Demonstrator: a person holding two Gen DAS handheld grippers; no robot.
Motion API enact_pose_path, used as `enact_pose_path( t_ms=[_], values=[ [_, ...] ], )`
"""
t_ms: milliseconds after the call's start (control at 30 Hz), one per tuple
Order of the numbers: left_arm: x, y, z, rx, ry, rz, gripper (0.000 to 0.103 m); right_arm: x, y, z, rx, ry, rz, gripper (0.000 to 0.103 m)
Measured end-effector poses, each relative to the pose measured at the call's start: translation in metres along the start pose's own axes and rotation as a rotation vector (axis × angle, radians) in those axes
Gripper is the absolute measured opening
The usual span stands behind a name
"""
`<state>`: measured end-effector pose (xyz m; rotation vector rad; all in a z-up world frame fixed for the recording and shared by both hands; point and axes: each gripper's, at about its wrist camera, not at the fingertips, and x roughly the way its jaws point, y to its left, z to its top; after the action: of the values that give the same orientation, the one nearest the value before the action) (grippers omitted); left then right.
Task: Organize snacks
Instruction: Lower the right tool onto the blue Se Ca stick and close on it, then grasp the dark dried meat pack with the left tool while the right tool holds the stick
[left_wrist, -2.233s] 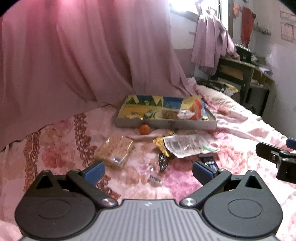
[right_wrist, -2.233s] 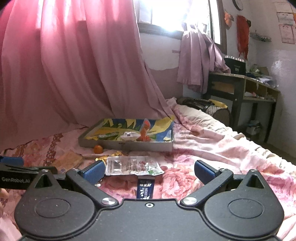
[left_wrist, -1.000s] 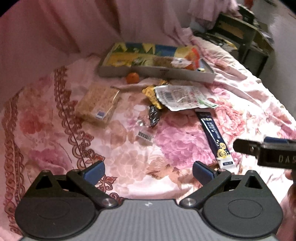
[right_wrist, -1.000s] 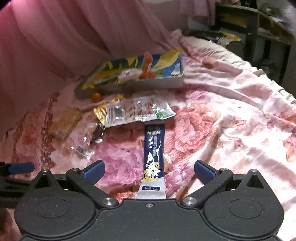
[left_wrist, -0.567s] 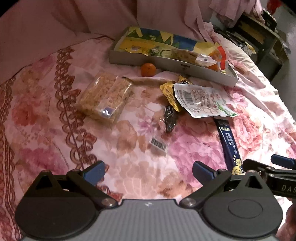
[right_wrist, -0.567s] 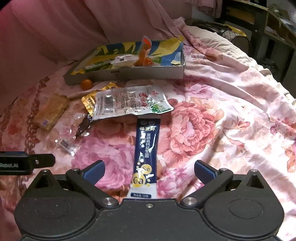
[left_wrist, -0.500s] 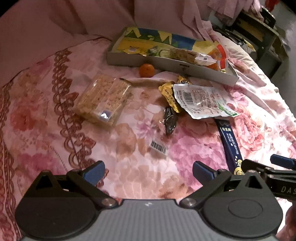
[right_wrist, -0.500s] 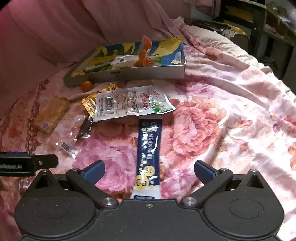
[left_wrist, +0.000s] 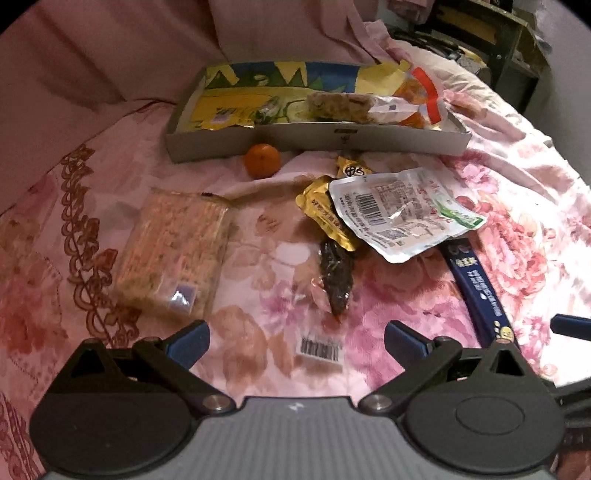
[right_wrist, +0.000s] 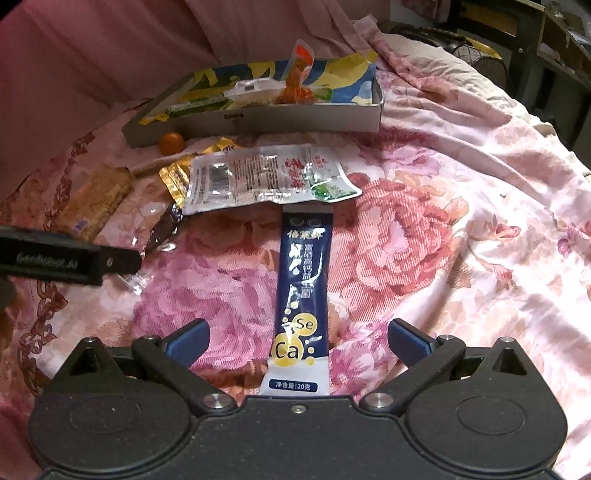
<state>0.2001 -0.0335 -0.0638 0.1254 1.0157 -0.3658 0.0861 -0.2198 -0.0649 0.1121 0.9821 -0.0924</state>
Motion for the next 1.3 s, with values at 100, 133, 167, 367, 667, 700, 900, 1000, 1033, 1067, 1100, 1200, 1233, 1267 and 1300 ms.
enact_pose_path(
  t_ms=[100,133,167,367,667,700,900,1000,1033,1067,1100,1200,1233,1267,1300],
  values=[
    [0.009,0.001,0.003,0.002,0.006,-0.012,0.102,0.003,0.003,-0.002,-0.012,0.011,-0.006,0.102],
    [0.010,0.001,0.004,0.008,0.003,-0.016,0.102,0.004,0.004,-0.002,-0.014,0.016,-0.002,0.102],
    [0.012,0.000,0.004,0.018,0.000,-0.018,0.102,0.005,0.004,-0.002,-0.014,0.019,-0.001,0.102],
    [0.023,-0.012,0.009,0.125,-0.034,0.005,0.098,0.014,0.005,0.000,-0.015,0.032,0.005,0.100],
    [0.030,-0.014,0.008,0.185,-0.058,-0.041,0.068,0.021,0.010,0.004,-0.040,0.010,0.016,0.083],
    [0.029,-0.015,0.008,0.185,-0.058,-0.055,0.065,0.021,0.010,0.004,-0.039,0.009,0.019,0.082],
    [0.027,-0.012,0.007,0.161,-0.056,-0.065,0.053,0.026,0.007,0.004,-0.014,0.025,0.020,0.062],
    [0.026,-0.007,0.007,0.126,-0.048,-0.083,0.053,0.027,0.003,0.004,0.006,0.026,0.008,0.050],
    [0.025,-0.007,0.007,0.121,-0.044,-0.083,0.052,0.026,0.001,0.004,0.012,0.025,0.006,0.046],
    [0.024,-0.007,0.006,0.119,-0.041,-0.081,0.052,0.026,0.000,0.004,0.016,0.025,0.003,0.041],
    [0.022,-0.007,0.005,0.116,-0.035,-0.078,0.052,0.026,0.000,0.004,0.018,0.024,0.000,0.038],
    [0.018,-0.006,0.002,0.084,-0.004,-0.076,0.052,0.024,0.000,0.004,0.020,0.023,0.010,0.038],
    [0.017,-0.005,0.001,0.066,0.010,-0.080,0.052,0.024,0.001,0.004,0.018,0.022,0.014,0.038],
    [0.015,-0.003,0.000,0.046,0.024,-0.085,0.052,0.023,0.002,0.004,0.013,0.022,0.018,0.037],
    [0.014,-0.002,-0.001,0.027,0.039,-0.090,0.052,0.022,0.003,0.003,0.010,0.021,0.023,0.037]
  ],
)
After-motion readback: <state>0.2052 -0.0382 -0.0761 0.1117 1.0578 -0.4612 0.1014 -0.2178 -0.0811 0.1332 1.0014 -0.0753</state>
